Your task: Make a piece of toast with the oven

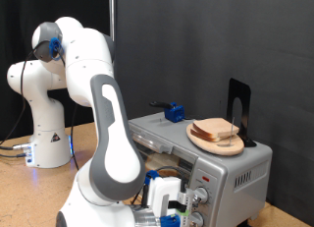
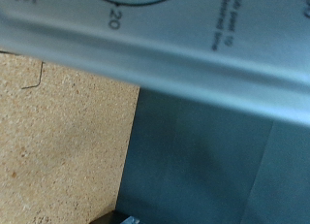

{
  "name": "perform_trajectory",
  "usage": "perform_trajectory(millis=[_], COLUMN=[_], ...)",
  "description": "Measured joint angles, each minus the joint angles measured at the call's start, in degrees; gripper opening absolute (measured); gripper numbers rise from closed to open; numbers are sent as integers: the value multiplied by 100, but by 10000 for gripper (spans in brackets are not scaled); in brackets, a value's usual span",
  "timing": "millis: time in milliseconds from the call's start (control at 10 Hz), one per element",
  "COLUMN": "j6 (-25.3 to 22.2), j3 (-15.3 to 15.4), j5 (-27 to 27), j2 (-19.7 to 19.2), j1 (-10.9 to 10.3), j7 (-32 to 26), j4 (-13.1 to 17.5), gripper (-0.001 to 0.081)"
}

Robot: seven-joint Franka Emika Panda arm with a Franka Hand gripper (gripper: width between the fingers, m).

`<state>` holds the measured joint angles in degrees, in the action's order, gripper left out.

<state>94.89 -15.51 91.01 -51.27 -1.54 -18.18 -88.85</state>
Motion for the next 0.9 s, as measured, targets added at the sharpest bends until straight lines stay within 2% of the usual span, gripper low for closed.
perform_trajectory(millis=[800,900], j6=[5,2], j3=[23,81], j5=[108,106], j2=[3,1], j1=[0,-6], j7=[-187,-187], j4=[-19,-20], gripper=[784,617])
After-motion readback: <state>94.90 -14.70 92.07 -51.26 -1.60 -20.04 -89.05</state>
